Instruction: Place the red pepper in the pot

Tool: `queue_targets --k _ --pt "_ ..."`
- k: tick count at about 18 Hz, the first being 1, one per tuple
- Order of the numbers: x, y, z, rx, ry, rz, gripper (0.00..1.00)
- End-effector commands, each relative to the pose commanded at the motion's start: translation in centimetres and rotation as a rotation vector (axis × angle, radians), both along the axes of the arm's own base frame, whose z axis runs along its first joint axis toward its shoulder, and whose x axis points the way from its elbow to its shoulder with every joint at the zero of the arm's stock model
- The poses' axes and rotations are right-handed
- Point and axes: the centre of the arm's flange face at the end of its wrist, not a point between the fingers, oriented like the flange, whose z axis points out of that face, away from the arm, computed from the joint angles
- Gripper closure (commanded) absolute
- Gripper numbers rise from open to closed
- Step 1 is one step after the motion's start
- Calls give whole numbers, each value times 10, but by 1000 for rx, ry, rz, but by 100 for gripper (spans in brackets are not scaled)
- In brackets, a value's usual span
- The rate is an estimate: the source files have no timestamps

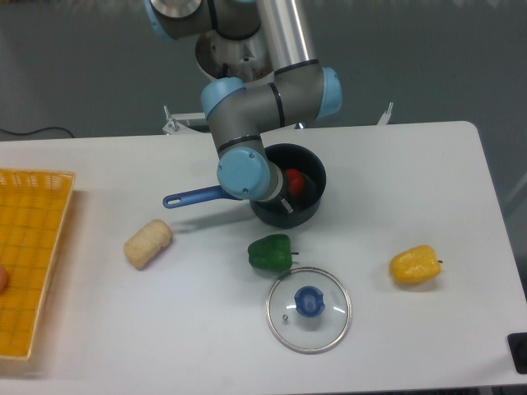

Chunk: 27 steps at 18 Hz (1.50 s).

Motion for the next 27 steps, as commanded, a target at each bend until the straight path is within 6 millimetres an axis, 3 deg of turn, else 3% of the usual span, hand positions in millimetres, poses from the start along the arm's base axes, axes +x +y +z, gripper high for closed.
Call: queue_targets --k 24,27 --pt "6 -3 0 0 -6 0 34" --pt "5 -4 1 2 -8 -1 27"
